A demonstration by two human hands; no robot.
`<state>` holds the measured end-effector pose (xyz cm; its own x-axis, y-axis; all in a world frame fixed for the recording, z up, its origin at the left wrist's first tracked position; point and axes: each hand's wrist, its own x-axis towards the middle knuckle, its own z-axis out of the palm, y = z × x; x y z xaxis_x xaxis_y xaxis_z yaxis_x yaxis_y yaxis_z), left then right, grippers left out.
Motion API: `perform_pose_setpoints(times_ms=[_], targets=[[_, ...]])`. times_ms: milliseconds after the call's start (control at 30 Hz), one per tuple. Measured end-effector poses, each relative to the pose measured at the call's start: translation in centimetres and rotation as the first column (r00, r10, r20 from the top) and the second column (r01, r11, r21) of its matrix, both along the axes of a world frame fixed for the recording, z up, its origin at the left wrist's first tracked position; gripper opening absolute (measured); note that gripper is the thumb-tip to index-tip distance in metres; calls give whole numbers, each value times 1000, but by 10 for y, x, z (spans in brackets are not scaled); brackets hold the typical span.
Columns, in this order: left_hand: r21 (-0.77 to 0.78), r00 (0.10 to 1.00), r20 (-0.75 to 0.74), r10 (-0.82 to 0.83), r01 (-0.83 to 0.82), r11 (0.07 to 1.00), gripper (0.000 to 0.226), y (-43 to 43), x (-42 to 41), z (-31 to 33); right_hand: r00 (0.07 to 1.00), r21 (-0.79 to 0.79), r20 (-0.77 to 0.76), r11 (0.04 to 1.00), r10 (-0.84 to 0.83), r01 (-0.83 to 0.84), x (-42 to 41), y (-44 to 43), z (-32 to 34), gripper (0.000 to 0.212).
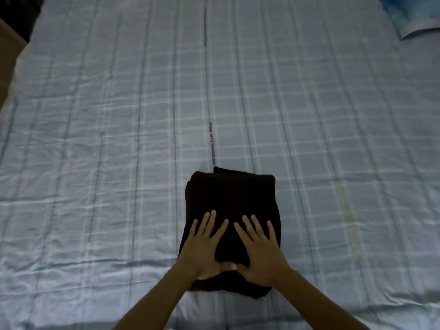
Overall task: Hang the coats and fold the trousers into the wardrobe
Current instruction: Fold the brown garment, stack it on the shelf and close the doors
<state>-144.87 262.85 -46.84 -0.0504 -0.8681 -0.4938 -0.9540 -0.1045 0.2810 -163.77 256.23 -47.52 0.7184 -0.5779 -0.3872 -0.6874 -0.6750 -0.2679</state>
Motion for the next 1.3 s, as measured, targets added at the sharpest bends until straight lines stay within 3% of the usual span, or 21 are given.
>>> perform_pose_setpoints(times_ms=[67,133,233,333,433,567,633,700,867,1000,1100,1167,1300], targets=[[40,991,-129,48,-43,998,101,-9,11,10,985,14,163,998,-62,61,1,-6,5,67],[-113,971,-180,158,-179,977,80,-20,18,21,939,32,280,980,-199,198,9,-13,12,54],[-245,955,-83,286,-298,923,63,-24,6,14,914,-40,196,928,-356,371,35,-26,11,62],[-256,947,39,318,-298,920,63,-33,-9,-11,903,-90,67,899,-424,429,56,-44,-6,73],[-276,935,55,350,-323,905,64,-51,-4,-32,860,-84,56,856,-508,511,63,-56,-25,74],[-319,886,-23,462,-445,837,76,-66,3,-39,775,-51,122,776,-620,629,69,-61,-28,80],[-278,769,-133,625,-634,722,92,-70,3,-33,736,-22,168,744,-656,668,69,-62,-26,76],[-183,662,-235,712,-749,636,98,-76,5,-27,741,-58,225,751,-632,658,68,-67,-23,59],[-163,647,-350,678,-754,636,69,-83,8,-18,756,-111,316,769,-573,630,70,-73,-22,26],[-288,703,-386,598,-707,646,36,-77,6,-8,701,-107,426,738,-572,667,70,-69,-12,34],[-311,652,-498,571,-750,584,31,-75,3,-1,633,-135,559,695,-536,707,66,-65,-1,32],[-435,656,-537,530,-754,492,37,-80,1,-1,608,-183,622,664,-493,725,68,-66,4,29],[-548,699,-402,591,-701,457,39,-95,13,-14,604,-225,645,638,-469,736,78,-82,-8,28]])
